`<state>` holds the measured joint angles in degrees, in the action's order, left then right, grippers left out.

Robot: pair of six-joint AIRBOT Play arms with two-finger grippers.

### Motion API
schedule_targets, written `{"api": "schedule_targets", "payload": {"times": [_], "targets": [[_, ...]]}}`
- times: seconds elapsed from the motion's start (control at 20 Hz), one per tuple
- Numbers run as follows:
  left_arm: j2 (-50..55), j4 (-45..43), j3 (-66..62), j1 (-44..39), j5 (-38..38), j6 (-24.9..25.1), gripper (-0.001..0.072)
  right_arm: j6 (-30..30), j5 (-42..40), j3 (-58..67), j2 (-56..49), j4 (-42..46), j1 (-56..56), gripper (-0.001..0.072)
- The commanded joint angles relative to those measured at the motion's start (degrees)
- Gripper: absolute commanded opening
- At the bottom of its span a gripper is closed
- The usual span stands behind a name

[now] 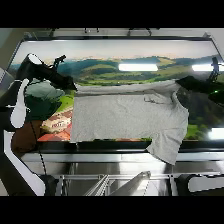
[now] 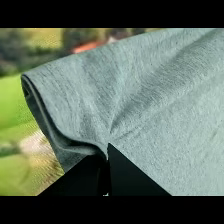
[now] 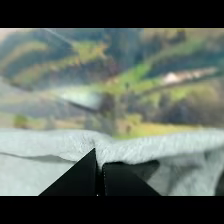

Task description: Fold the shirts.

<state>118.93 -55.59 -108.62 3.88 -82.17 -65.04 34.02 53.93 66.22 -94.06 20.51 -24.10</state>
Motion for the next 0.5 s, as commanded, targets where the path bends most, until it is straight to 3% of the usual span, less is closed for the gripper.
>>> {"api": "schedule_targets", "payload": {"times": [0.0,0.15,0.2,0.25,0.35,0.45], "targets": [[0.22,-0.35,4.07,-0.76,-0.87,0.5,0.0018,7.26,0.33,0.22,-0.44,16.39,0.02,0.0016],[0.15,-0.37,4.44,-1.42,-5.66,-0.22,0.002,9.84,0.07,0.24,-0.42,22.45,0.02,0.0018],[0.17,-0.39,3.89,-1.42,-7.17,-0.83,0.0094,10.54,0.13,0.24,-0.37,22.43,0.0,0.0153],[0.17,-0.66,2.69,-1.33,-8.76,-2.82,0.0336,11.69,0.44,0.31,0.09,22.47,-0.13,0.044],[0.15,-4.11,-1.81,-0.13,-13.88,-8.11,0.055,15.34,2.23,0.87,2.69,25.38,-1.57,0.0479],[0.13,-7.04,-6.91,1.7,-20.31,-12.59,0.0569,20.98,5.51,1.25,7.32,32.39,-4.61,0.048]]}}
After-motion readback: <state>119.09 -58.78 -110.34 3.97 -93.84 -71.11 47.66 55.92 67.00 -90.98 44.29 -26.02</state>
